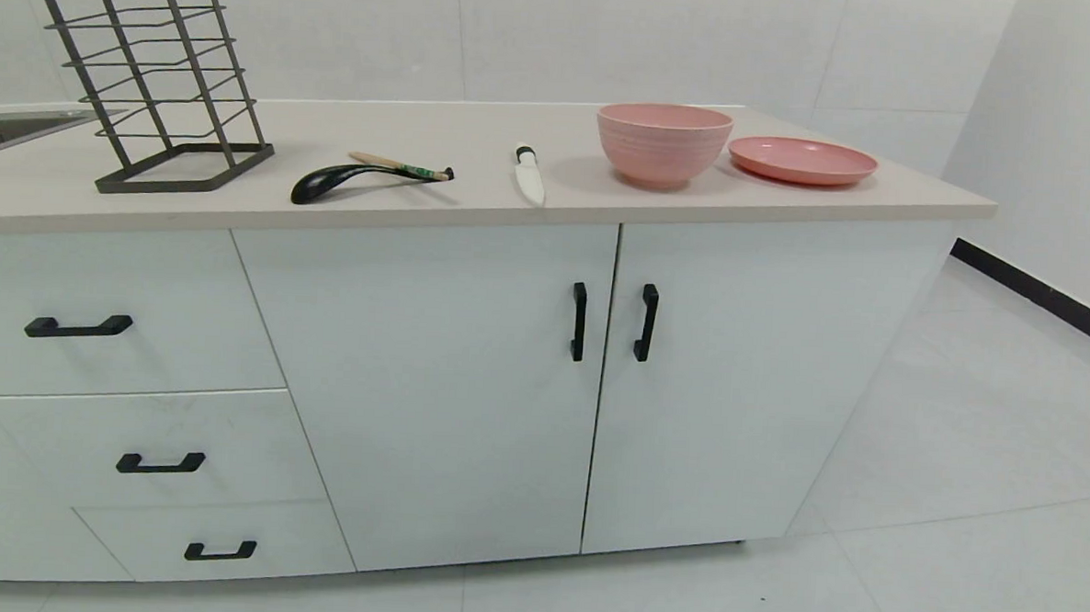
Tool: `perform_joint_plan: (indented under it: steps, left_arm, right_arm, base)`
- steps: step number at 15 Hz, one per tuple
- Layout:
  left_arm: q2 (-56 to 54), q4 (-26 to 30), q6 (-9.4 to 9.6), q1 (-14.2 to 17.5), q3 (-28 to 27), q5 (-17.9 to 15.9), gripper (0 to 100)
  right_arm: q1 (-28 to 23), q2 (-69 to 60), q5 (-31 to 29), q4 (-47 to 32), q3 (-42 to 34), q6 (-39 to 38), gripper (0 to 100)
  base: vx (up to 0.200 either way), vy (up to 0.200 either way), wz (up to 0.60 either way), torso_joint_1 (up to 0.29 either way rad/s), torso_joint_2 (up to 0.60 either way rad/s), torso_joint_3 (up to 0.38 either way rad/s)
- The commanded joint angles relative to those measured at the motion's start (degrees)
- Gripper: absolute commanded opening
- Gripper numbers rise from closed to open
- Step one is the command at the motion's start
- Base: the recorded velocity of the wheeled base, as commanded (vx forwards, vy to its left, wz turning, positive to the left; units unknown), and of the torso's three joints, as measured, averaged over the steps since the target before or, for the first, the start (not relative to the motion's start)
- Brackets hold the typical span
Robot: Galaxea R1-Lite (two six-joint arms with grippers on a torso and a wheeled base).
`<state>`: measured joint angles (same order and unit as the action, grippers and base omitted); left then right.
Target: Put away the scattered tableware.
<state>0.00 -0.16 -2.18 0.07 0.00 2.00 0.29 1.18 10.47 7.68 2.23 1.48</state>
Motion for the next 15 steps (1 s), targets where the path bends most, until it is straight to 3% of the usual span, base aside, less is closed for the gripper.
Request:
perform_joint_plan:
  steps: [1, 4, 9, 15]
  left_arm:
    - [0.0, 0.0, -0.02, 0.0, 0.0, 0.0, 100]
    - [0.0, 0.0, -0.02, 0.0, 0.0, 0.0, 100]
    - [0.0, 0.0, -0.02, 0.0, 0.0, 0.0, 100]
    - [0.0, 0.0, -0.1, 0.0, 0.0, 0.0, 100]
  right_arm:
    - [2.0, 4.4, 3.2, 0.0, 2.4, 0.3, 100]
    - [6.6, 12.4, 9.1, 0.0, 5.9, 0.2, 100]
    - [13.4, 27.9, 11.0, 0.1, 10.7, -0.2, 100]
    - [14.2, 42.6, 16.1, 2.1, 11.9, 0.4, 100]
  base:
    - [0.0, 0.0, 0.0, 0.0, 0.0, 0.0]
    - [0.0, 0.0, 0.0, 0.0, 0.0, 0.0]
    - [0.0, 0.0, 0.0, 0.0, 0.0, 0.0]
    - [0.0, 0.0, 0.0, 0.0, 0.0, 0.0]
